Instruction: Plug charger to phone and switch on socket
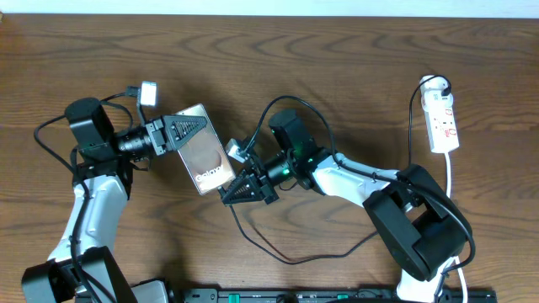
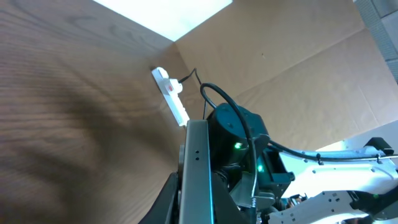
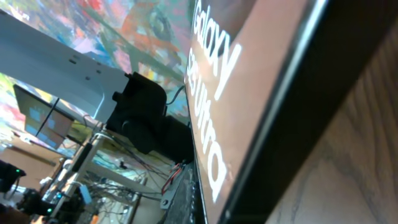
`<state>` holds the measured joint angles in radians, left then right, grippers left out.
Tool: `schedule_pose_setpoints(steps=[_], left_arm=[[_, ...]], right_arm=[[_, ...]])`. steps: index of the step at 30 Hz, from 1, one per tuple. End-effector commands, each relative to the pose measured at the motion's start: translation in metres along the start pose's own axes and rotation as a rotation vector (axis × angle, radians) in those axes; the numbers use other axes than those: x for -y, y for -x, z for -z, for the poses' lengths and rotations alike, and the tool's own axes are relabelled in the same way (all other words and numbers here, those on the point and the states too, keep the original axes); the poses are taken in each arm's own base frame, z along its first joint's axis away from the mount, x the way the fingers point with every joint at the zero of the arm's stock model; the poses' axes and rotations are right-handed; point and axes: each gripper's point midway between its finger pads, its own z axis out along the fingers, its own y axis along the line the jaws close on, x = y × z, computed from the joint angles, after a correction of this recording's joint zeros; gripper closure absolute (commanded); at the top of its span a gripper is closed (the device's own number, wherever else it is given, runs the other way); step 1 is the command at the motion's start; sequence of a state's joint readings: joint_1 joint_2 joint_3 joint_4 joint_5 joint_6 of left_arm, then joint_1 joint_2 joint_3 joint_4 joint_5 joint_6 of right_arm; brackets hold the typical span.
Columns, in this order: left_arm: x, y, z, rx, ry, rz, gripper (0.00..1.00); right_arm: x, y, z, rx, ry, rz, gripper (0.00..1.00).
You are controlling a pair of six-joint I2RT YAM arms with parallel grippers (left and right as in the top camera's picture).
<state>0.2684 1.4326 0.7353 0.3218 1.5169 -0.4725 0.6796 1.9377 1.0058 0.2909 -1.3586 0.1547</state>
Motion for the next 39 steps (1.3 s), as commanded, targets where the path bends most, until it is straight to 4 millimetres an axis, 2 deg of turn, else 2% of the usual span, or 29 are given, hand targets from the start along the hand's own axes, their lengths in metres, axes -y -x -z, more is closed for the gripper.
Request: schedule_pose_setpoints(steps=[1,11,20,23,32,39], left_arm=[[0.01,-0.006,-0.002,-0.034,-0.051,-0.026,0.92],[0.01,-0.006,-0.002,-0.035,-0.052,-0.026,0.93],[0.015,-0.013,-0.014,-0.071,-0.076,-0.029,0.93],[0.017,-0.015,-0.017,-0.081,-0.082,-0.029,0.93],[0.017,-0.015,-0.017,-0.081,-0.083,-0.029,0.92],[0.016,-0.015,-0.017,-0.079,-0.077,-0.019,0.93]], right_arm=[[0.003,0.017,0.004,0.032,-0.025,-0.004,0.99],[0.022,0.032,0.007,0.091,-0.139,-0.056,0.99],[0.023,0.054,0.01,0.162,-0.175,-0.012,0.99],[0.029,0.057,0.011,0.179,-0.207,-0.023,0.99],[0.03,0.058,0.013,0.183,-0.21,-0.019,0.99],[0.034,0.061,0.023,0.202,-0.226,-0.024,0.99]])
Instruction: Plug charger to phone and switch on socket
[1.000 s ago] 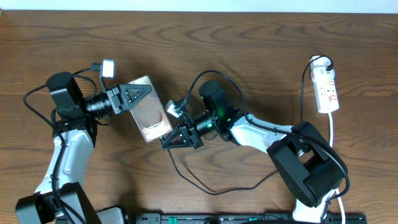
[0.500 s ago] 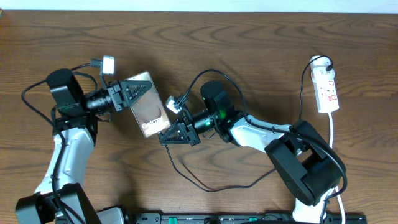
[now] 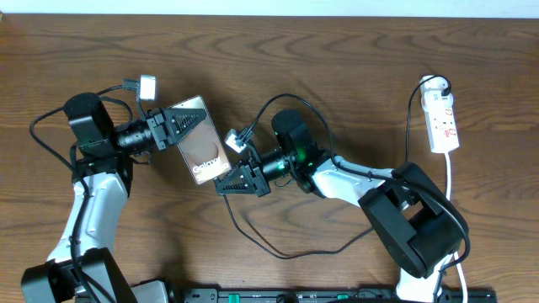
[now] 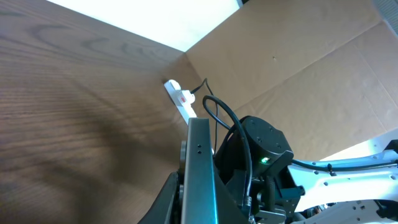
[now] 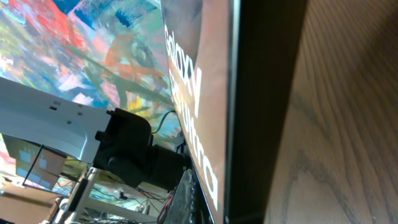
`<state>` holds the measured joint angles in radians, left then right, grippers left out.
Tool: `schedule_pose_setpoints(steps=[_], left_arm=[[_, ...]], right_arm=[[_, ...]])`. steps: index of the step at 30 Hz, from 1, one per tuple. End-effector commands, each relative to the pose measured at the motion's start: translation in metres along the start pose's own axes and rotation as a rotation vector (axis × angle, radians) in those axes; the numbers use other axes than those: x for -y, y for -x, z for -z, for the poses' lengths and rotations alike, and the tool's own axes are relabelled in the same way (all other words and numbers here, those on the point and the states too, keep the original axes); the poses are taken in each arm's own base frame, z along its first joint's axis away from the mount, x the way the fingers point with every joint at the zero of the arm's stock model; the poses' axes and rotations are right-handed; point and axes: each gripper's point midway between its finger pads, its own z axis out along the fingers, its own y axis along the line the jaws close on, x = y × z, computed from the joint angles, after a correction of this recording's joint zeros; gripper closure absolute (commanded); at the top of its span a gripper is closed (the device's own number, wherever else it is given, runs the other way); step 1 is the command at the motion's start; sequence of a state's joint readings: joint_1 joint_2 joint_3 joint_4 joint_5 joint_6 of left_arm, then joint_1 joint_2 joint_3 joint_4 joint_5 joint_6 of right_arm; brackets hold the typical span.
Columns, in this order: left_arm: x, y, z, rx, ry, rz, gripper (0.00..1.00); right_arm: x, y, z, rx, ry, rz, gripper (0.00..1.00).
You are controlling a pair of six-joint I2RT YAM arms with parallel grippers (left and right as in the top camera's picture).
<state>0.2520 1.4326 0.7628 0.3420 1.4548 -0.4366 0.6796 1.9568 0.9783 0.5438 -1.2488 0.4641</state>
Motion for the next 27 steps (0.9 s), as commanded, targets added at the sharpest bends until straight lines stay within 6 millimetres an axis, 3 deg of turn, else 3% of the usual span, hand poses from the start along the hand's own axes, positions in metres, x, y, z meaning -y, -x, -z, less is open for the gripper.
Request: schedule_pose_setpoints(steps=[1,9,27], left_arm=[[0.017,-0.025,-0.011,-0.092,-0.108,0.081,0.93],[0.003,-0.017,-0.013,-0.045,-0.023,0.137,0.93],[0.01,-0.017,-0.012,-0.06,-0.059,0.106,0.93]], right_arm=[[0.014,0.047,0.019,0.131,-0.131,0.086,0.99],[0.009,0.064,0.029,0.187,-0.122,0.131,0.99],[0.008,0.068,0.03,0.203,-0.126,0.132,0.99]])
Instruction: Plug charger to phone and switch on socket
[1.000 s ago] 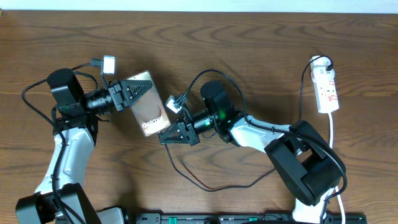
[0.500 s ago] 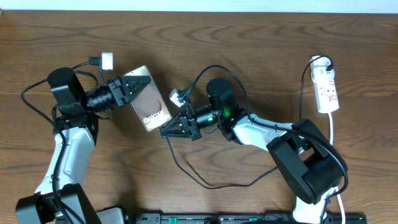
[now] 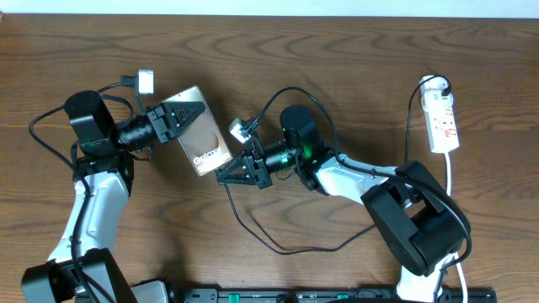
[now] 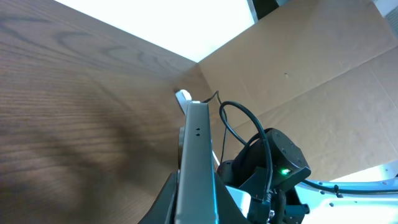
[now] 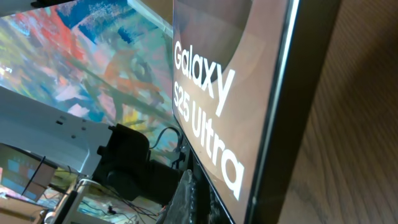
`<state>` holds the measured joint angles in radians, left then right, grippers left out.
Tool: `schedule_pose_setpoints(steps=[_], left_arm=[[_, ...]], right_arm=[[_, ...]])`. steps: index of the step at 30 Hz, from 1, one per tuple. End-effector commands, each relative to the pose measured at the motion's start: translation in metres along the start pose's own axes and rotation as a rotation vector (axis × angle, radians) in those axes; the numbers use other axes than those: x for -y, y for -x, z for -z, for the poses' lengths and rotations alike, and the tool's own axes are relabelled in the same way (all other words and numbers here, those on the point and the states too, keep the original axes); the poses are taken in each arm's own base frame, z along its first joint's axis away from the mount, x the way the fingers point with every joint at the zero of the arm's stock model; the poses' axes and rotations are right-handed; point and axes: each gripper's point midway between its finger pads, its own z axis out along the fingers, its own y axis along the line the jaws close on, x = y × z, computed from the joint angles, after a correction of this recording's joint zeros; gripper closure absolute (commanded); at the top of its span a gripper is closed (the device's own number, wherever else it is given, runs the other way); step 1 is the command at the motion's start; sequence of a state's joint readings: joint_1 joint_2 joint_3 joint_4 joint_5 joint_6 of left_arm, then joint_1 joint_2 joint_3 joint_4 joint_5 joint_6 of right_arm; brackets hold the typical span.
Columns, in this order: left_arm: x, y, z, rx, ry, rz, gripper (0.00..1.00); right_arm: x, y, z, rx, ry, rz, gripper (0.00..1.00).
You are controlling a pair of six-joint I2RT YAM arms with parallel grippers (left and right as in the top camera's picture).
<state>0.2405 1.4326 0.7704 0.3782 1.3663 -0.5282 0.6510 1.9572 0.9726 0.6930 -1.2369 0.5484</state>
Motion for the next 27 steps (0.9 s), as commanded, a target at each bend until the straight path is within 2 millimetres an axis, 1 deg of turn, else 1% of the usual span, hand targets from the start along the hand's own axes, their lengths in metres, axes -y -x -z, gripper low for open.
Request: schedule_pose_setpoints(steps=[1,17,21,27], left_arm=[[0.0175,-0.0299,-0.0074,-0.11,-0.119,0.058,0.93],[0.0192,-0.031,-0.007,-0.117,-0.128,0.059,0.92],[0.0192,-0.031,-0.007,-0.117,-0.128,0.059,0.93],[0.0192,-0.031,-0.007,-0.117,-0.128,0.058,0.93]], right_arm=[[0.0115,0.0482,0.0157,0.133,-0.119,0.087,0.99],[0.0143,0.0505,0.0208,0.144,-0.126,0.053,0.99],[0.0149,0.0498,0.0208,0.142,-0.128,0.048,0.94],[0.0157,0.0487,0.0208,0.14,-0.129,0.04,0.9]])
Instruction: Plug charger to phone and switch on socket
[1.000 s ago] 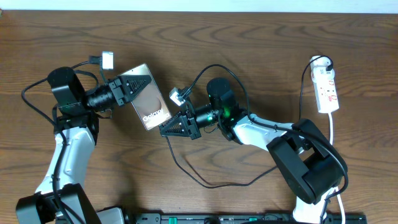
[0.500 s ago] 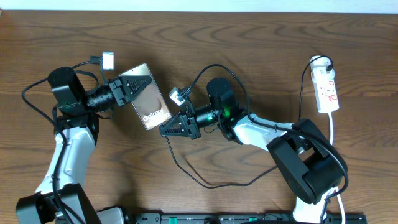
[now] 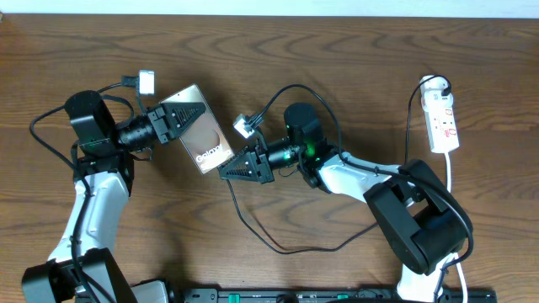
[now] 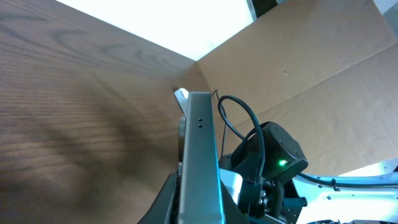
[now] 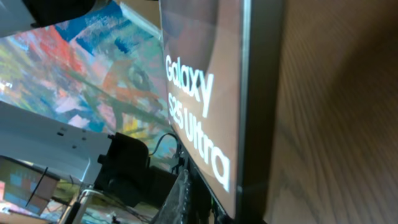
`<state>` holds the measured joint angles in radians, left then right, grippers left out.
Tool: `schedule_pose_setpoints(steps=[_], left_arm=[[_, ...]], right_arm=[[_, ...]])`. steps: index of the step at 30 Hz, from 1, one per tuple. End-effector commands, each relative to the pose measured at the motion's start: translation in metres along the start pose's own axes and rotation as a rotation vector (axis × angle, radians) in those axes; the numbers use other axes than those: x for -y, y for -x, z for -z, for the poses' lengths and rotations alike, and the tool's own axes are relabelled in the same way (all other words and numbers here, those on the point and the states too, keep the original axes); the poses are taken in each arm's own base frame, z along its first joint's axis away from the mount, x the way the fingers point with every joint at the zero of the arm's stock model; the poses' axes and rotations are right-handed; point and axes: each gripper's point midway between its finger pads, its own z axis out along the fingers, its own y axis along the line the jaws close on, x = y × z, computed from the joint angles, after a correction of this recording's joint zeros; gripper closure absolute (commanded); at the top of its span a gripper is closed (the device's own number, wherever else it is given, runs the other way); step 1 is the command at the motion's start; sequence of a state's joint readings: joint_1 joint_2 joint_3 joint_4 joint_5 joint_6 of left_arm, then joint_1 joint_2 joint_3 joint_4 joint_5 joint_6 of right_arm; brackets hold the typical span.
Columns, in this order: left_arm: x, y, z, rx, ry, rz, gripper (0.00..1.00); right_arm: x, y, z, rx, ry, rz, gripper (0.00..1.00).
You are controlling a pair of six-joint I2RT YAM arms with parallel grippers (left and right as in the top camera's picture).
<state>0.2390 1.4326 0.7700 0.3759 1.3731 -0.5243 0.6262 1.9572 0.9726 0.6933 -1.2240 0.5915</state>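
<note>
A phone (image 3: pixel 200 141) showing "Galaxy S25 Ultra" hangs tilted above the table, with my left gripper (image 3: pixel 179 126) shut on its upper end. In the left wrist view the phone (image 4: pixel 200 149) stands edge-on between the fingers. My right gripper (image 3: pixel 227 173) sits at the phone's lower right corner, shut, with the black charger cable (image 3: pixel 253 236) trailing from its tip. The plug itself is hidden. The right wrist view is filled by the phone screen (image 5: pixel 199 118) and its dark edge, very close. The white socket strip (image 3: pixel 442 114) lies at the far right.
The black cable loops over the wooden table (image 3: pixel 354 50) in front of my right arm and runs toward the right. A white lead leaves the socket strip toward the front edge. A black rail (image 3: pixel 337 295) lies along the table's front edge.
My right gripper has shifted slightly right along the phone's lower corner, and the phone's edge now faces its camera more squarely. The left gripper and phone have hardly moved.
The left gripper held the phone tilted near the table's middle, with the right gripper at its lower edge. Across the following moments the phone stood higher and further left, and the right gripper stayed at its lower corner. Now both hold there.
</note>
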Motion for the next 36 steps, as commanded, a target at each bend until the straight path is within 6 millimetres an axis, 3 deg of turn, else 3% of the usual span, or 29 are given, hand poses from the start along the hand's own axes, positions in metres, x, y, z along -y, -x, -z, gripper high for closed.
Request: schedule_pose_setpoints(steps=[1,5,10,13,15,18,36], left_arm=[[0.0182,-0.0296,-0.0069,-0.111,-0.123,0.06,0.92],[0.0182,-0.0296,-0.0069,-0.111,-0.123,0.06,0.92],[0.0181,-0.0296,-0.0069,-0.11,-0.122,0.06,0.93],[0.0181,-0.0296,-0.0069,-0.11,-0.122,0.059,0.92],[0.0181,-0.0295,-0.0069,-0.11,-0.122,0.058,0.92],[0.0179,-0.0294,-0.0068,-0.109,-0.121,0.056,0.93],[0.01,-0.0234,-0.0024,-0.076,-0.084,0.054,0.93]], right_arm=[[0.0068,0.0435,0.0105,0.118,-0.098,0.084,0.89],[0.0067,0.0435,0.0105,0.117,-0.098,0.084,0.83],[0.0066,0.0433,0.0105,0.116,-0.097,0.084,0.61],[0.0056,0.0426,0.0103,0.112,-0.091,0.084,0.3],[0.0047,0.0419,0.0101,0.108,-0.086,0.085,0.15],[0.003,0.0405,0.0098,0.101,-0.076,0.084,0.01],[-0.0014,0.037,0.0092,0.081,-0.049,0.085,0.01]])
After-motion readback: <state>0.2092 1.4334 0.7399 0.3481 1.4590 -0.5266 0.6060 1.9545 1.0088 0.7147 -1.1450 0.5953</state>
